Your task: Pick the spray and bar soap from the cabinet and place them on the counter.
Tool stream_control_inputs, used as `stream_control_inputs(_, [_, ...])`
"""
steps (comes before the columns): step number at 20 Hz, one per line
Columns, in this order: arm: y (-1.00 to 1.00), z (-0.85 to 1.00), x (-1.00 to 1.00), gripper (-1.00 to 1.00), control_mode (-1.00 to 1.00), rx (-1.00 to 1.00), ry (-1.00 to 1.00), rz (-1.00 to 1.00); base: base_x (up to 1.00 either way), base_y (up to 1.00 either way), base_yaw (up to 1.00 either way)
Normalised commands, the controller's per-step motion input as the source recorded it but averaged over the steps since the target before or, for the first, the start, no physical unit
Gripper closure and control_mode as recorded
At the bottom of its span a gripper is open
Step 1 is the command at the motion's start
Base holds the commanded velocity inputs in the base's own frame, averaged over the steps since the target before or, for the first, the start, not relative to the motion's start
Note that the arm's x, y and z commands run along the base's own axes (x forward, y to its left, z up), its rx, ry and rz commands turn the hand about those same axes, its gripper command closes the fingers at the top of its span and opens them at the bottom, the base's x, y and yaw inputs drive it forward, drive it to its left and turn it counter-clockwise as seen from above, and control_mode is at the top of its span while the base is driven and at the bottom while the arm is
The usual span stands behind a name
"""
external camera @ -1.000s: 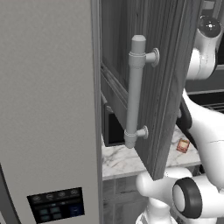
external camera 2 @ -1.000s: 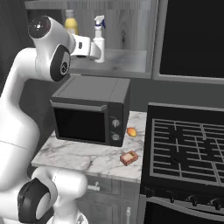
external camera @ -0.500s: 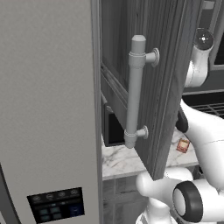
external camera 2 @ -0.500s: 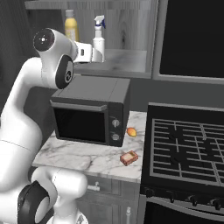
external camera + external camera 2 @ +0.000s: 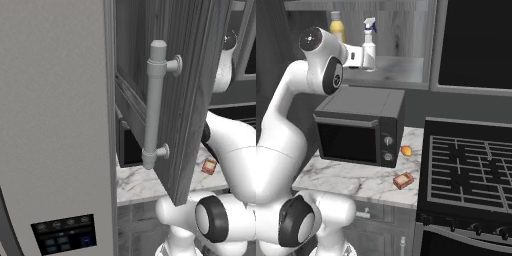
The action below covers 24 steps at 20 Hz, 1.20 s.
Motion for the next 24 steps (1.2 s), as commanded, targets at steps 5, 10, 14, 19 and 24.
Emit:
stream_control_inputs(5, [0.0, 0.05, 0.17, -1.0, -1.0, 0.0, 0.03, -0.02, 0.0, 0.0, 0.0])
stream_control_inputs(10, [0.0, -0.1, 0.16, -1.0, -1.0, 0.01, -0.05, -0.01, 0.0, 0.0, 0.0])
stream_control_inputs(14, [0.0, -0.06, 0.21, -1.0, -1.0, 0.0, -0.03, -0.01, 0.0, 0.0, 0.0])
stream_control_inputs(19, [0.0, -0.06, 0.24, -1.0, -1.0, 0.0, -0.03, -0.01, 0.0, 0.0, 0.0])
stream_control_inputs(24, [0.0, -0.01, 0.27, -1.0, -1.0, 0.0, 0.0, -0.01, 0.0, 0.0, 0.0])
